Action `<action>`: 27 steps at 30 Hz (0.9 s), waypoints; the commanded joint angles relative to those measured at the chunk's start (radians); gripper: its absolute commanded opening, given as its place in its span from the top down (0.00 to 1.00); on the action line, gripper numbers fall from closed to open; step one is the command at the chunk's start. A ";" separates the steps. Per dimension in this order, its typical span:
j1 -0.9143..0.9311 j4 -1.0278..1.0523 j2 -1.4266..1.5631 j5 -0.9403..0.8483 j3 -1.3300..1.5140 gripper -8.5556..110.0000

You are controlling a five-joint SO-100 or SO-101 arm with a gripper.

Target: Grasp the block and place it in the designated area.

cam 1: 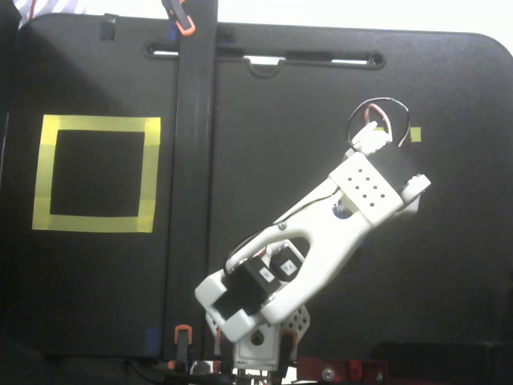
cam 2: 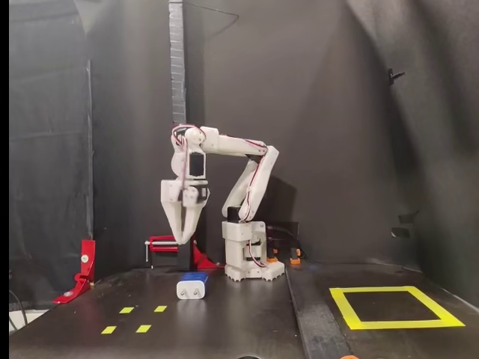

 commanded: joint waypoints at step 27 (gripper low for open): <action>0.002 -0.018 -0.012 -0.161 -0.028 0.81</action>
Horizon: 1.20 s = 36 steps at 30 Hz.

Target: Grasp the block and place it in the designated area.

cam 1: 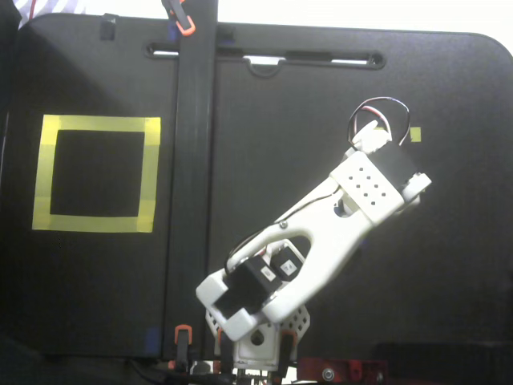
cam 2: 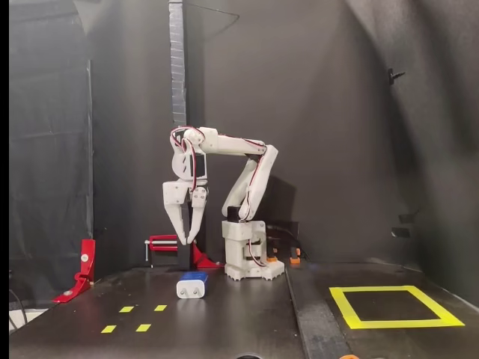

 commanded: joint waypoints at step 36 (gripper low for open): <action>0.044 -0.379 0.020 -0.012 0.304 0.55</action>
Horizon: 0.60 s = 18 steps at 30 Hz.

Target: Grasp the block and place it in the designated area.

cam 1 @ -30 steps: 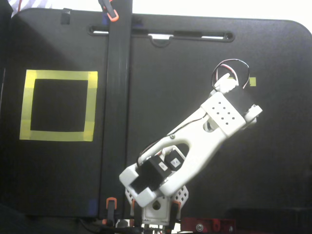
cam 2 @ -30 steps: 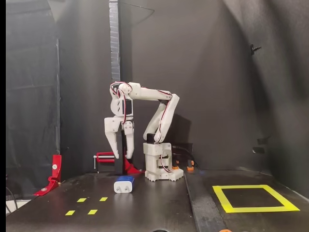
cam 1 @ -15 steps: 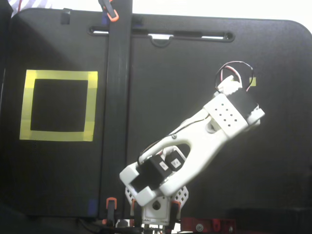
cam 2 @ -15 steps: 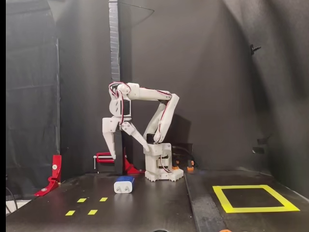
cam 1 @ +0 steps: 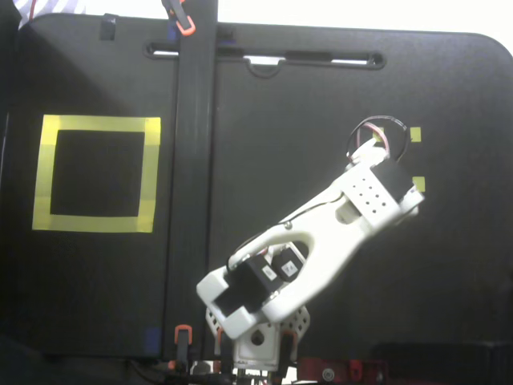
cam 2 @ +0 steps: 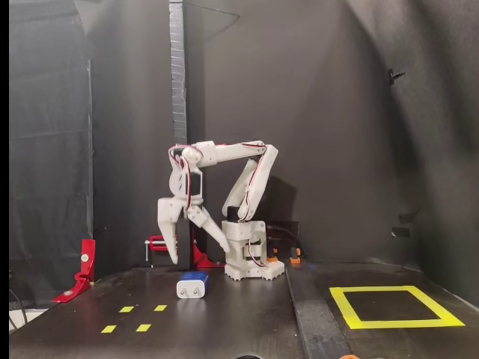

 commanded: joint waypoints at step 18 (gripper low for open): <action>0.029 -0.170 0.038 -0.005 0.137 0.55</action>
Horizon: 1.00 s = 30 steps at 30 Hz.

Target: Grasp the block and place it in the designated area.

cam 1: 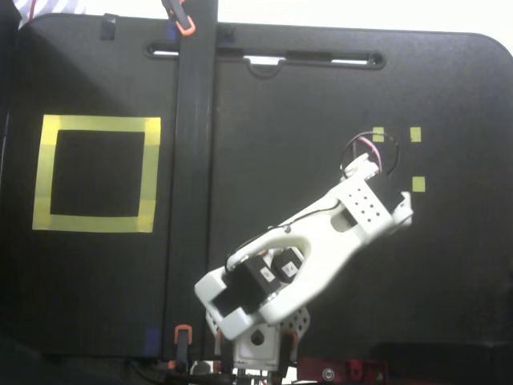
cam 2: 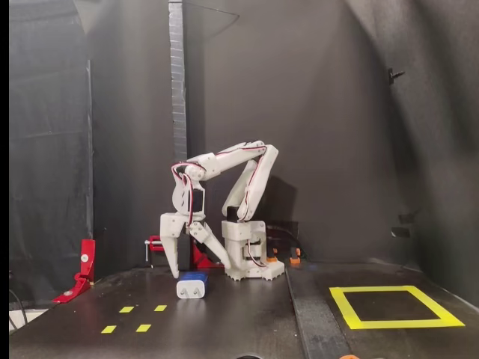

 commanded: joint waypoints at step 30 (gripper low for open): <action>0.037 -0.262 -0.009 -0.005 0.187 0.55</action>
